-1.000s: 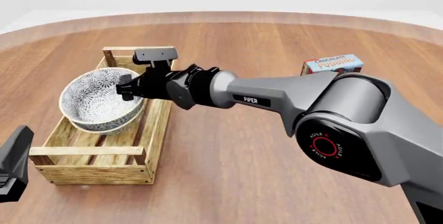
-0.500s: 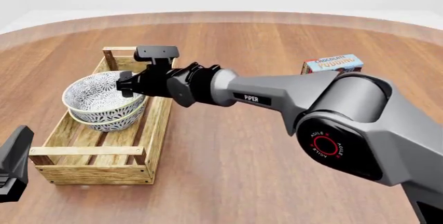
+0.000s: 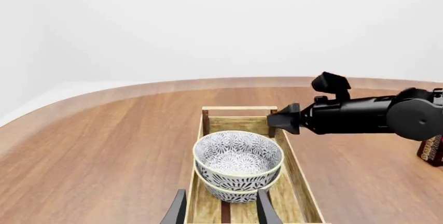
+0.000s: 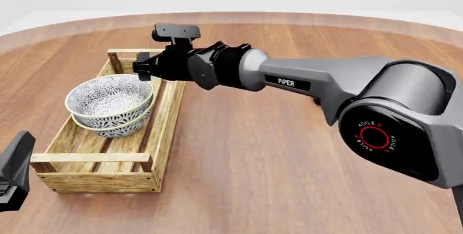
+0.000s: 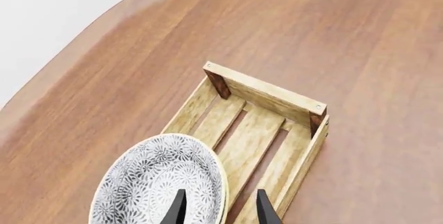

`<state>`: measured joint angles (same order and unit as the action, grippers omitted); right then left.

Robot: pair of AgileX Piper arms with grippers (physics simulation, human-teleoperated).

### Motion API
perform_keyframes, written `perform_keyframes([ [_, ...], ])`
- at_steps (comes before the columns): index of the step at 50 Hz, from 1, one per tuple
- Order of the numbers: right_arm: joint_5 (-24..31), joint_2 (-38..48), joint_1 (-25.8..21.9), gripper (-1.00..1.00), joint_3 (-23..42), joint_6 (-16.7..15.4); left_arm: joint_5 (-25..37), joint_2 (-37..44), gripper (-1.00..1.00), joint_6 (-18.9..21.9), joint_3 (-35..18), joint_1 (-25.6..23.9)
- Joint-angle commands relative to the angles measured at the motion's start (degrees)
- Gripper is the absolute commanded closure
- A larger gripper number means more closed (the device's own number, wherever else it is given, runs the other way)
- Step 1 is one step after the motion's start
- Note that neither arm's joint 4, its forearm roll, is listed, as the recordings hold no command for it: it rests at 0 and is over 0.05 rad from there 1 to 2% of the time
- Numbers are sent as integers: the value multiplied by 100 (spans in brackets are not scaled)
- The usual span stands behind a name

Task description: Stack the left bowl on the right bowl and place them in the tray.

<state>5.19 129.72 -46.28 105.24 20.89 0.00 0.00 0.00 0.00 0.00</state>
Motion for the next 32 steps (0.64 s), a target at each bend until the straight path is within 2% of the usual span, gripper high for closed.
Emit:
perform_keyframes([
  [1,186,-727,24,-100,-245,-135,0,0,-100,0,0,0],
  [12,278,-1705,73,-100,-759,-537,0,0,-100,0,0,0],
  [13,286,-1782,63,-100,-819,-489,0,0,-100,0,0,0],
  [15,300,-1972,113,-100,-943,-685,0,0,-100,0,0,0],
  [17,279,-2052,110,-100,-1026,-615,0,0,-100,0,0,0],
  [19,243,-2250,161,-100,-1183,-719,0,0,-100,0,0,0],
  [32,48,-3162,220,-100,-1889,-778,0,0,-100,0,0,0],
])
